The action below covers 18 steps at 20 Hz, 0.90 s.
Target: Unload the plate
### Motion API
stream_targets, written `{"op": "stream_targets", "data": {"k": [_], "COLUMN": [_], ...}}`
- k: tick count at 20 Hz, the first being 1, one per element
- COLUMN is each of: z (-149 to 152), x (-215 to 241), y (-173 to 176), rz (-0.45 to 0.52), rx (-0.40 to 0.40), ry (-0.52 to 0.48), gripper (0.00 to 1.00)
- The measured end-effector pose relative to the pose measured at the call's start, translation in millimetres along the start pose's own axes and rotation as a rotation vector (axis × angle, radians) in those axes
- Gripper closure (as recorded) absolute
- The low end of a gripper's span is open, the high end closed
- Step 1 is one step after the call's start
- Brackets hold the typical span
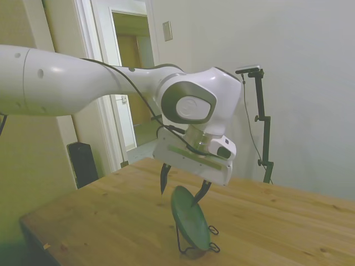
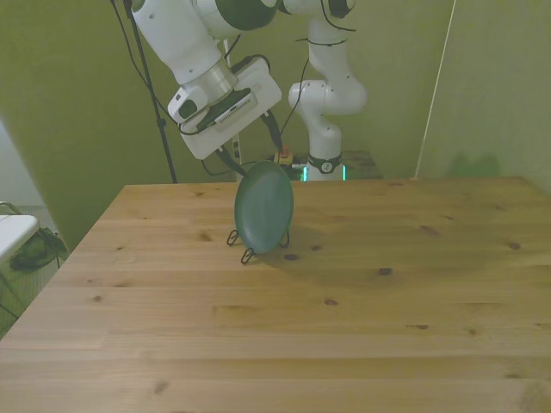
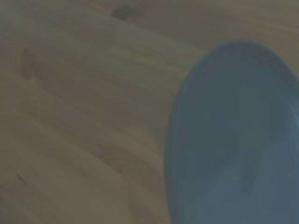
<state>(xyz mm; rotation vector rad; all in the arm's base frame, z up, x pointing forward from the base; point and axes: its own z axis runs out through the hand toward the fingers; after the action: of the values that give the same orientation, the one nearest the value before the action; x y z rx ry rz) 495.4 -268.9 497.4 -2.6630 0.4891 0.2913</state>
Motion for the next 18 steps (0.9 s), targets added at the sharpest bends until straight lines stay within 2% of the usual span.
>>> {"op": "stream_targets", "data": {"k": [2,3,10,18], "z": [7,10,27,35], "x": [2,2,14,22], "y": [6,9,7,-17], "rz": [-0.002,-0.004,-0.027,-0.071], "rx": [0.026,0.037,0.088,0.086], "ry": [-0.010,-0.013,-0.028,-0.040], "gripper": [0.00,1.00,1.00,1.00]}}
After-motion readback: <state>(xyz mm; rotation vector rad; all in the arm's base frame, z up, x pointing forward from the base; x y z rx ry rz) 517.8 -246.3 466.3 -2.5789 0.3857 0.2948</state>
